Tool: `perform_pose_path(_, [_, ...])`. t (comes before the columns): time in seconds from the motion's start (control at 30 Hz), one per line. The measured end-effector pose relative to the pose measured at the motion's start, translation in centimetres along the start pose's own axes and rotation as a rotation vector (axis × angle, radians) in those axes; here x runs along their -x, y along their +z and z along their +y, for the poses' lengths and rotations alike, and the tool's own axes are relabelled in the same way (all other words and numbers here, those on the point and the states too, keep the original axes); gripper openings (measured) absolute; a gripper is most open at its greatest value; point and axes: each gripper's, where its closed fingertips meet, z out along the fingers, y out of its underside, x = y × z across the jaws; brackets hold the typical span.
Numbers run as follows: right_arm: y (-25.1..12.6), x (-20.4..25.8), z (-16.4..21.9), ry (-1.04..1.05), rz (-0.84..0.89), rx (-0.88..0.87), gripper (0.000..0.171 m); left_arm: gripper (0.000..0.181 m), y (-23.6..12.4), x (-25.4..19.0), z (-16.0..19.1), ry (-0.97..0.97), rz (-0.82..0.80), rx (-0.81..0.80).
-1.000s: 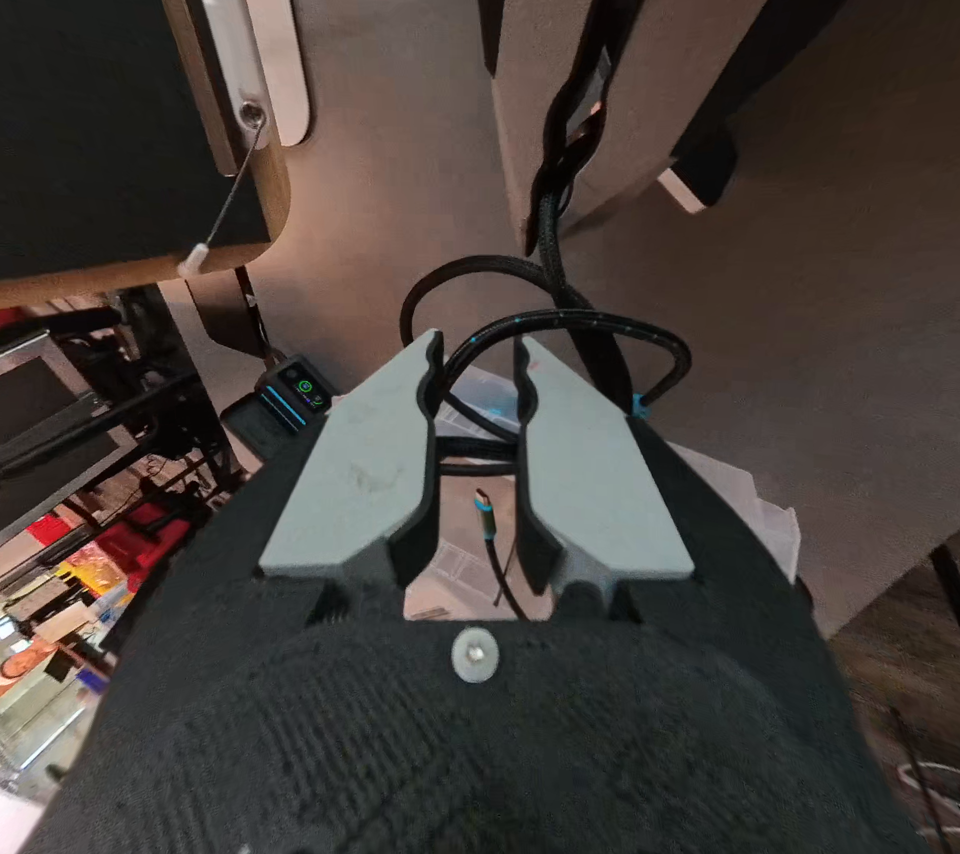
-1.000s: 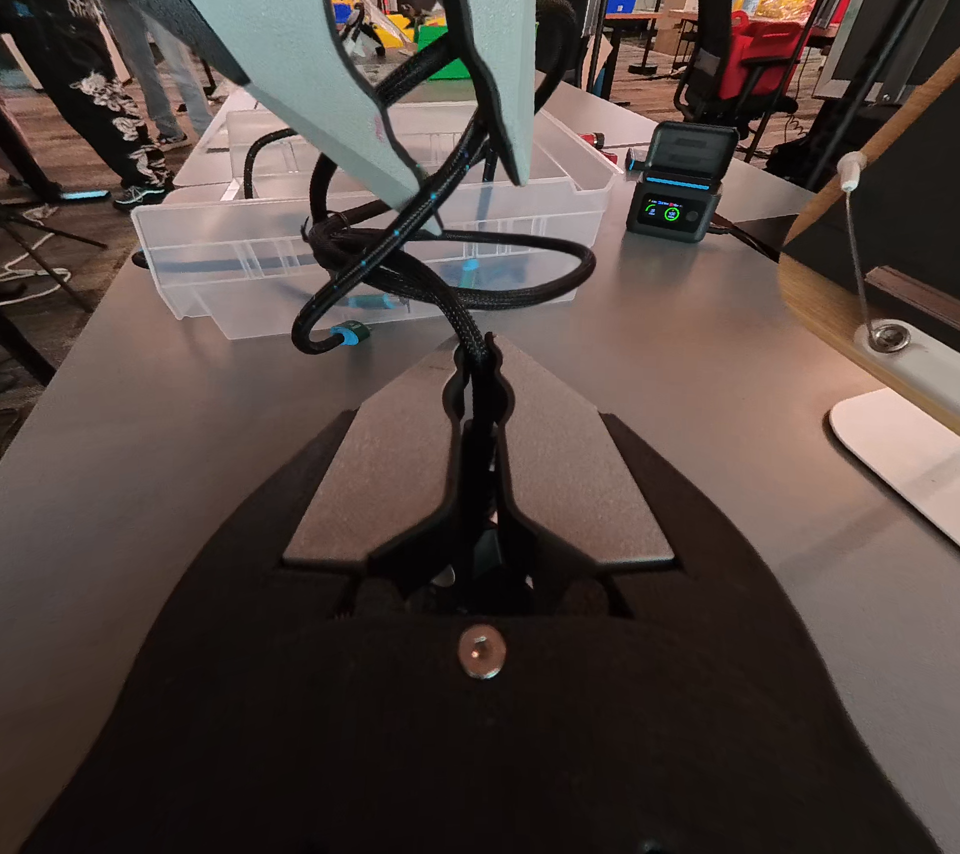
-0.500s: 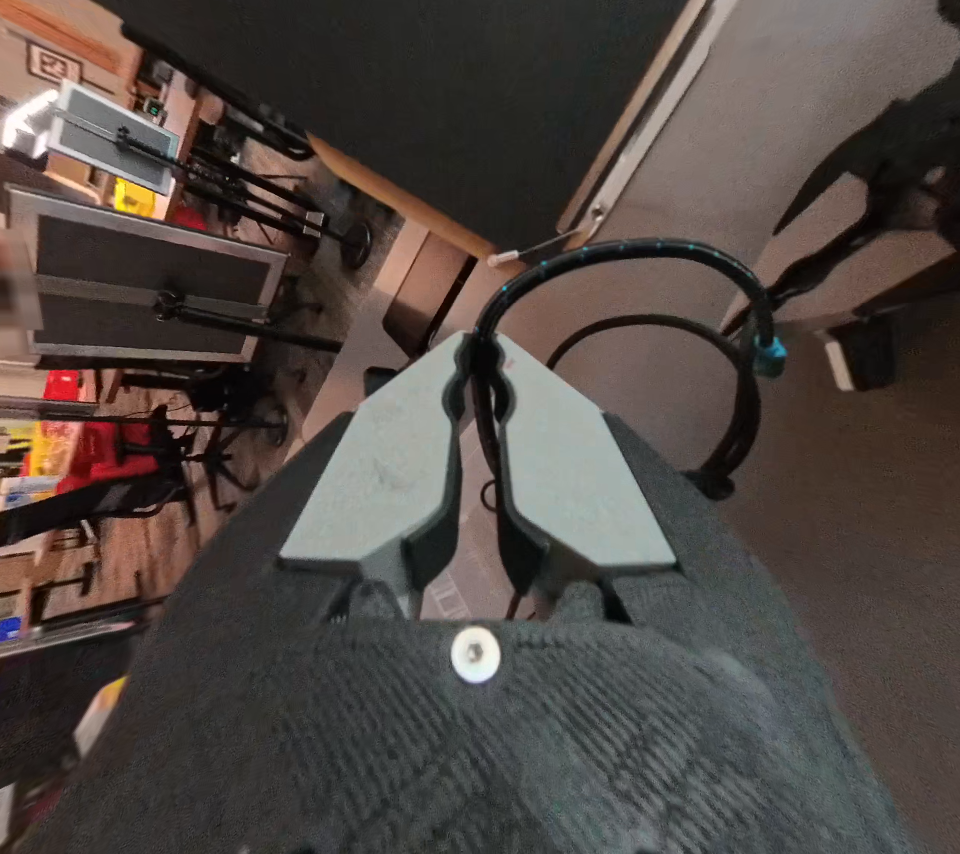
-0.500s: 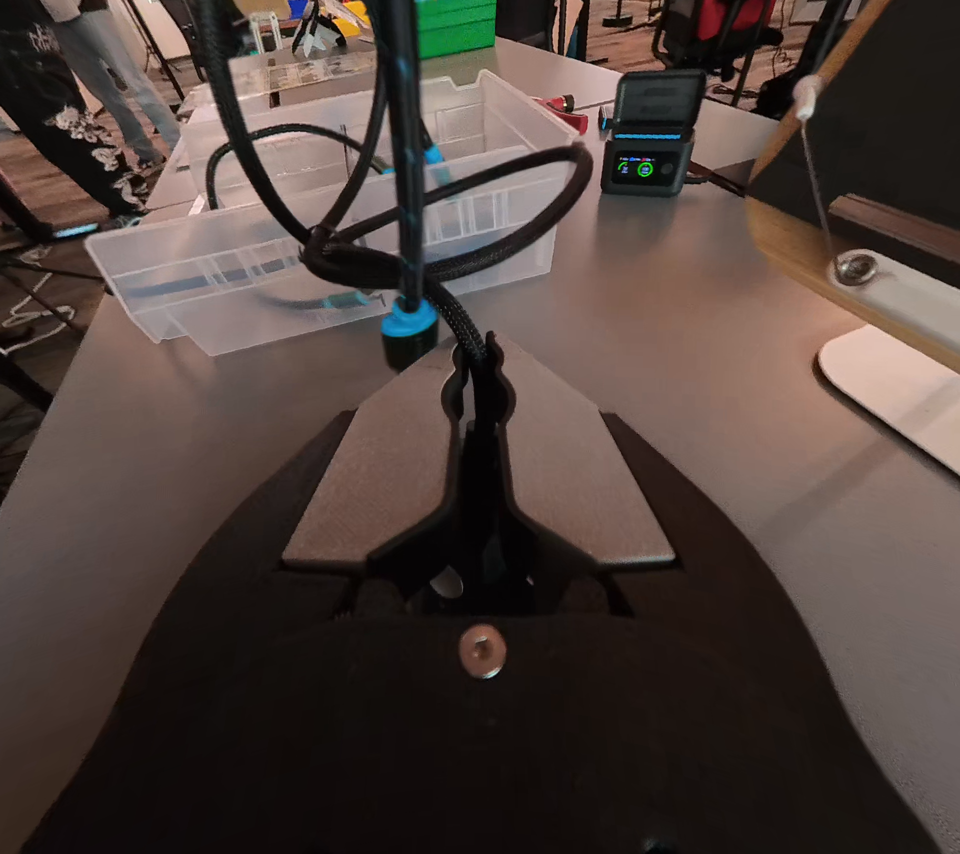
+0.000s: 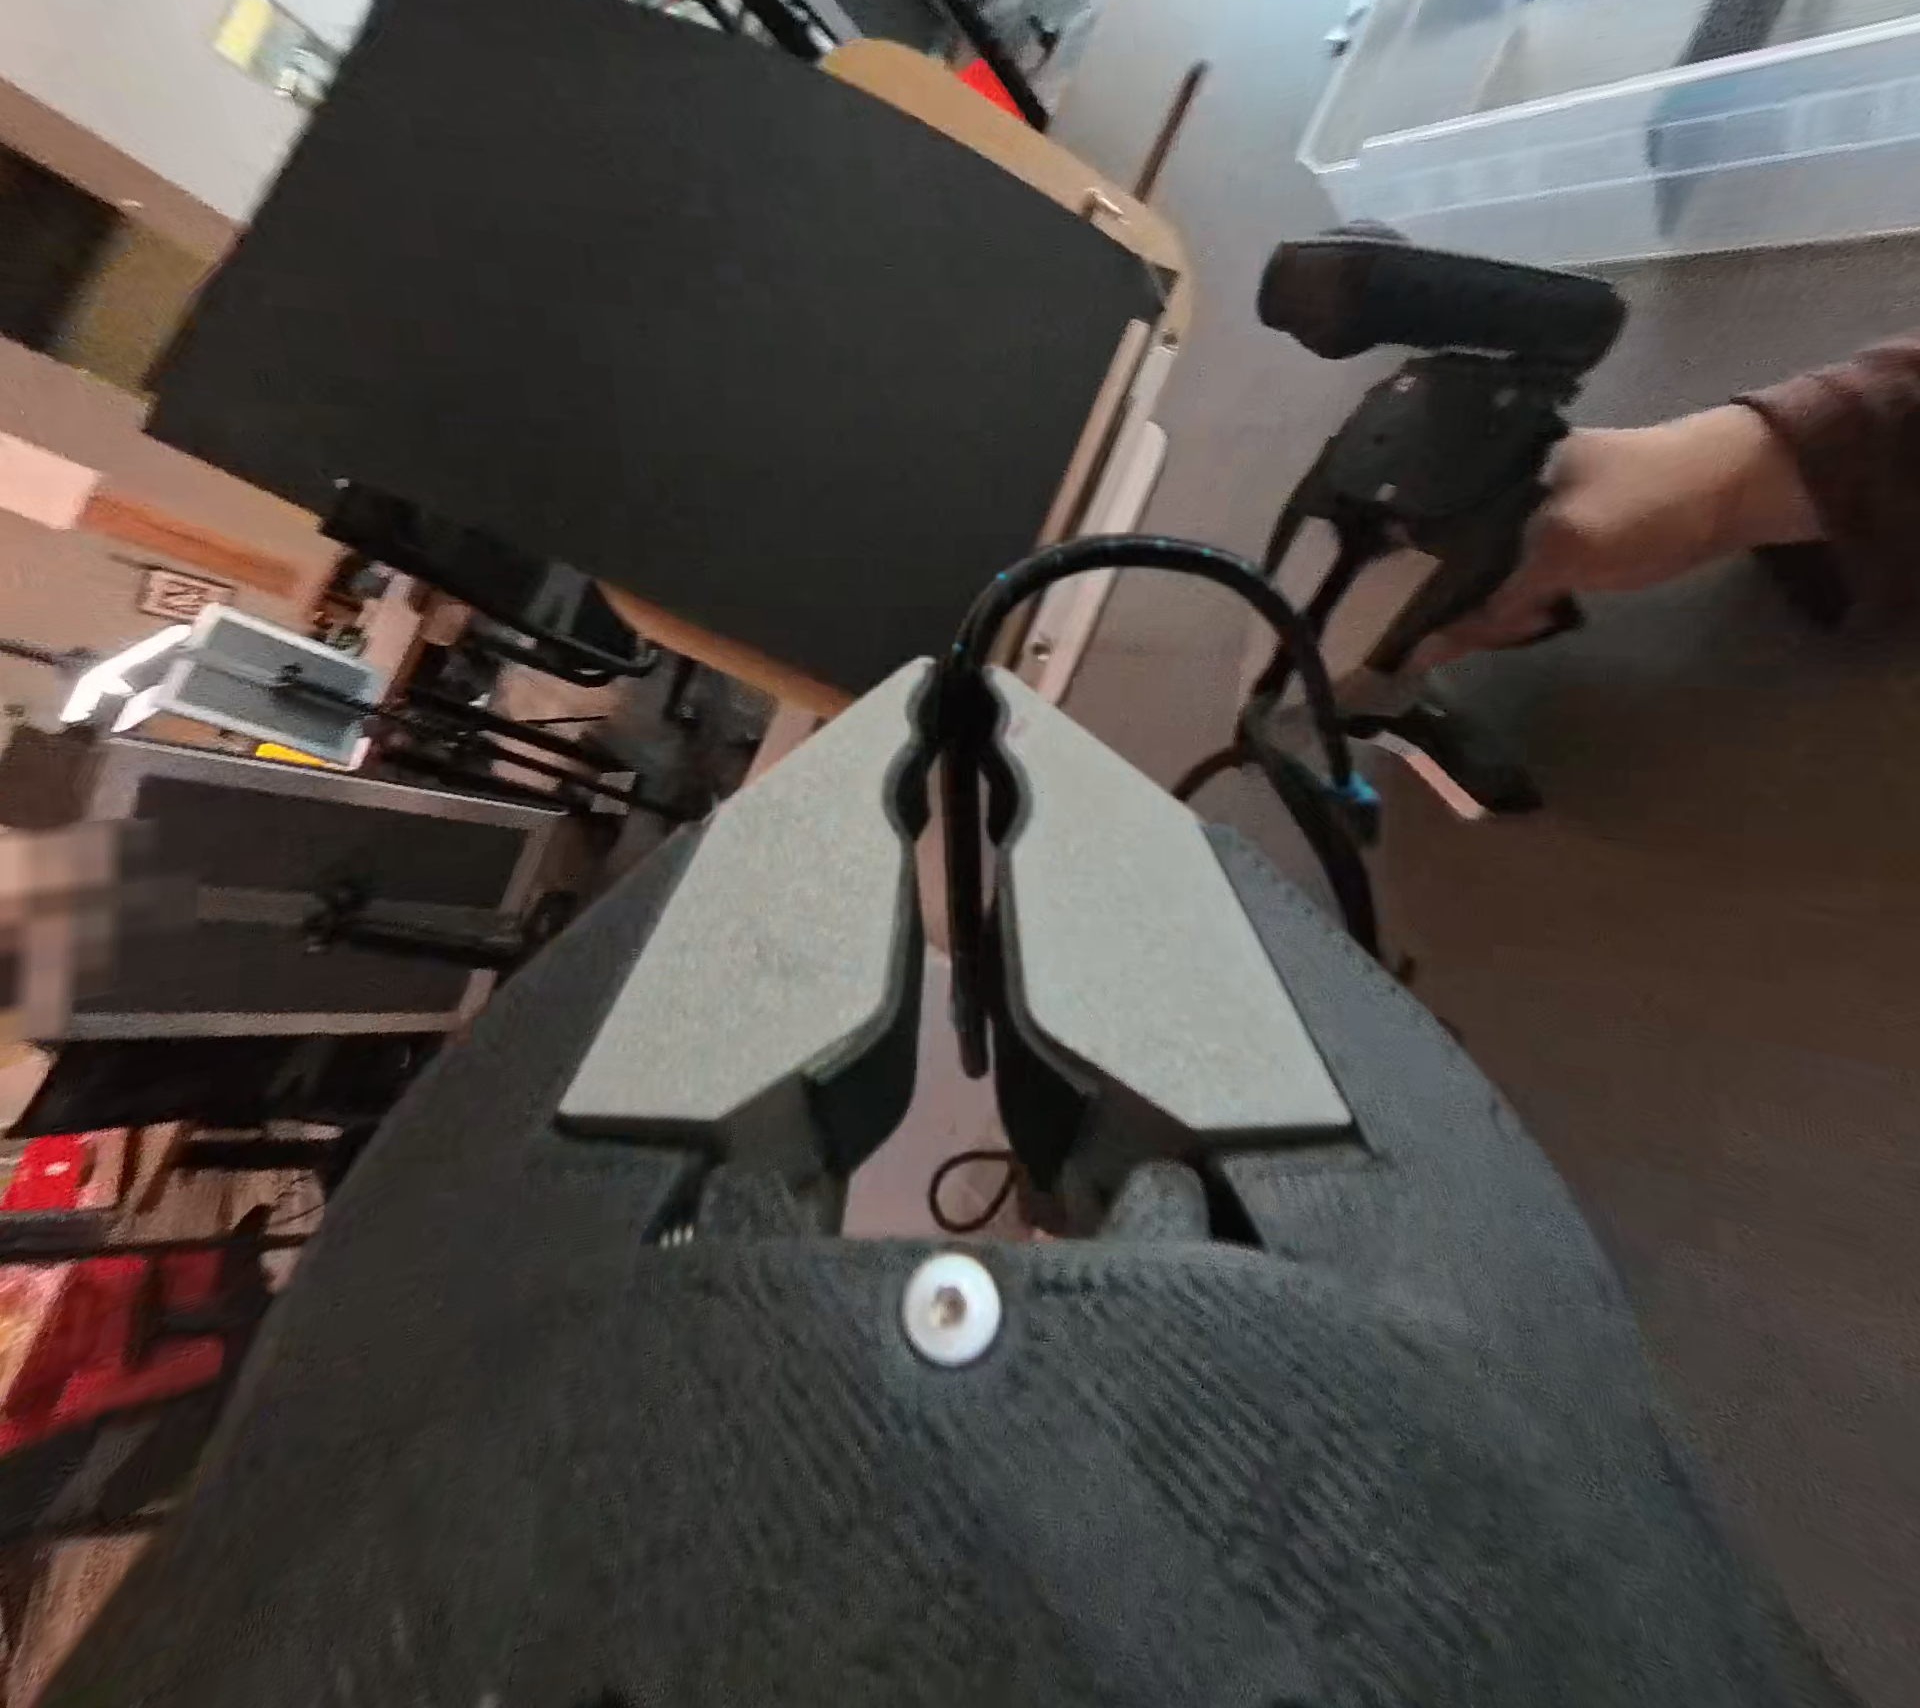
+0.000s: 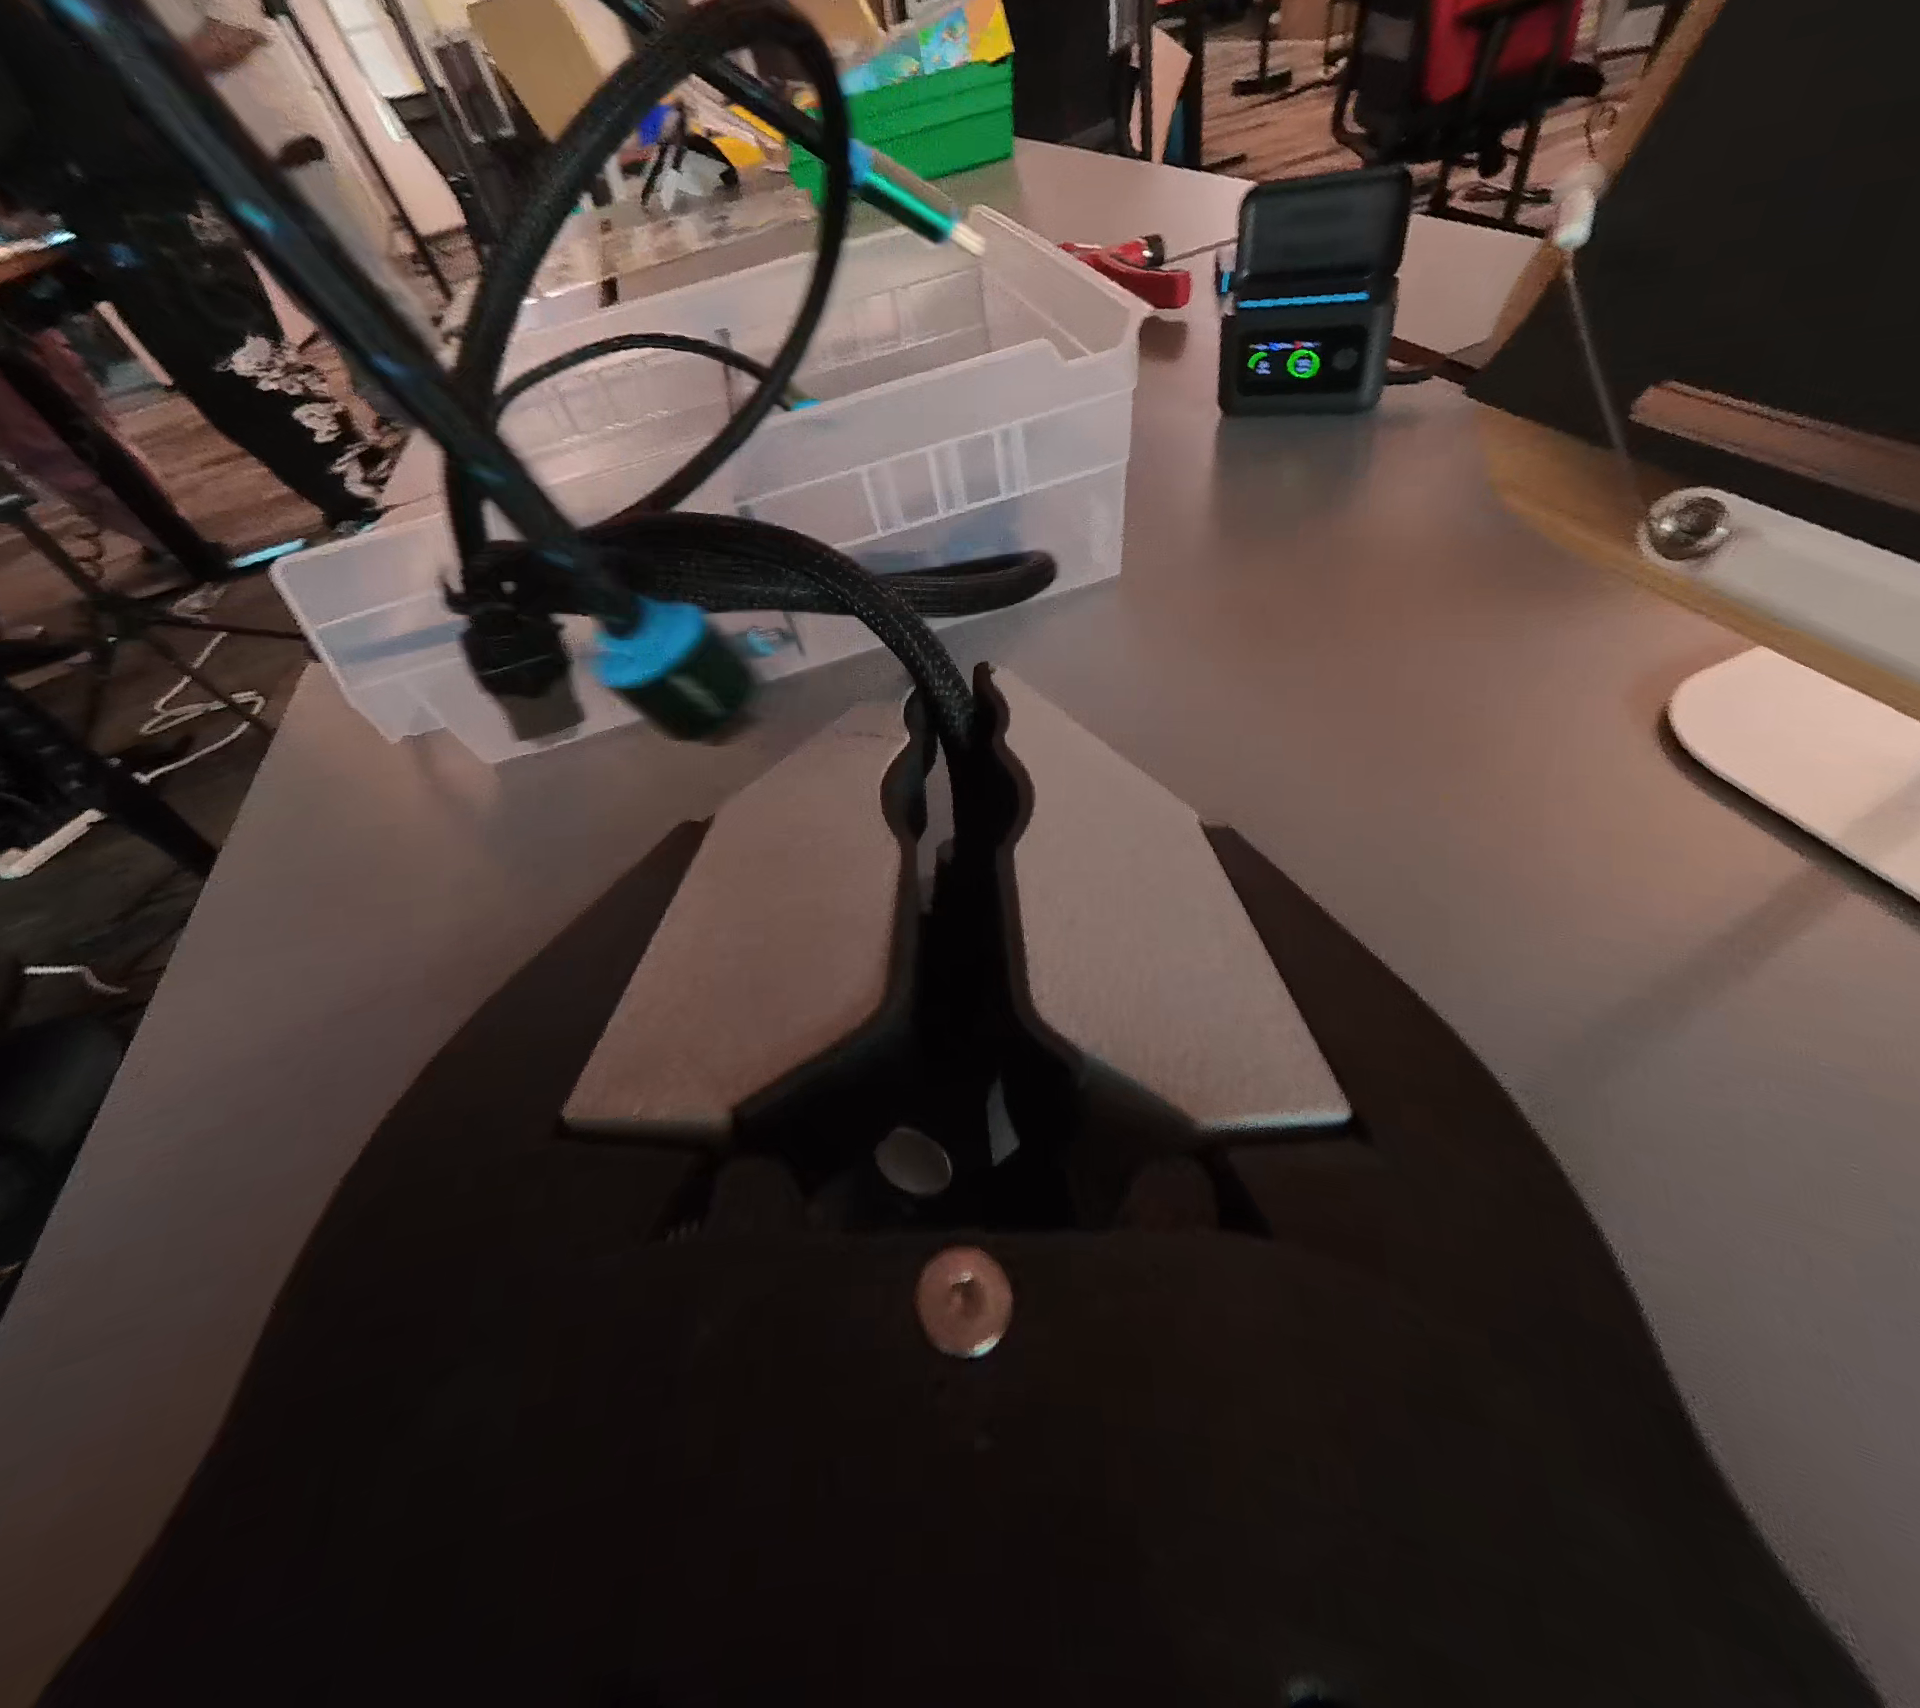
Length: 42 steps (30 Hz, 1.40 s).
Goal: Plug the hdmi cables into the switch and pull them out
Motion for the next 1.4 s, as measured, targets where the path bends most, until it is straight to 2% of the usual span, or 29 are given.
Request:
perform_pose_path(0.03, [-0.2,-0.3,-0.1,0.005,0.01,0.0,0.003,0.004,-0.3,1.3,-0.2,-0.003,-0.072,-0.009])
perform_pose_path(0.13, [-1.1,-0.7,-0.9,0.094,-0.038,-0.063,0.0,0.005,-2.0,5.6,0.4,0.071,-0.373,-0.007])
perform_pose_path(0.2, [-1.5,0.4,-1.1,0.176,-0.198,-0.094,0.0,0.004,-3.9,7.0,-0.7,0.149,-0.561,-0.066])
perform_pose_path(0.23, [-1.6,1.1,-1.1,0.207,-0.271,-0.1,0.0,0.004,-4.0,6.4,-1.2,0.156,-0.544,-0.091])
perform_pose_path(0.27, [-1.6,1.2,-1.2,0.204,-0.284,-0.108,0.0,0.004,-3.3,4.8,-1.5,0.157,-0.458,-0.095])
perform_pose_path(0.3, [-1.3,0.4,-0.9,0.179,-0.216,-0.091,0.0,0.004,-3.0,3.8,-1.9,0.172,-0.432,-0.101])
perform_pose_path(0.37, [-0.7,-1.7,0.8,0.143,-0.042,0.014,0.0,0.004,-3.8,4.3,-2.6,0.137,-0.491,-0.134])
perform_pose_path(0.47, [-1.3,-2.1,0.7,0.157,-0.033,0.001,0.0,0.005,-5.8,6.4,-1.7,-0.06,-0.508,-0.13])
perform_pose_path(0.73, [-1.5,-2.6,0.5,0.161,-0.018,-0.017,0.0,0.004,-11.4,7.8,7.6,-0.068,-0.596,0.285])
perform_pose_path(0.9, [-1.5,-2.6,0.5,0.149,-0.01,-0.021,0.0,0.005,-11.9,6.9,13.0,-0.042,-0.536,0.478])
perform_pose_path(1.03, [-1.5,-2.5,0.5,0.151,-0.015,-0.027,0.0,0.005,-10.7,6.4,16.1,-0.074,-0.481,0.542])
perform_pose_path(1.2, [-1.5,-2.4,0.5,0.149,-0.023,-0.023,0.0,0.005,-7.5,2.4,21.2,-0.073,-0.218,0.685])
perform_pose_path(1.3, [-1.6,-2.3,0.5,0.145,-0.029,-0.02,0.0,0.008,-5.7,1.1,23.7,-0.122,-0.178,0.695])
perform_pose_path(1.4, [-1.6,-2.1,0.4,0.158,-0.047,-0.027,0.0,0.033,-4.2,1.1,25.1,-0.228,-0.196,0.681])
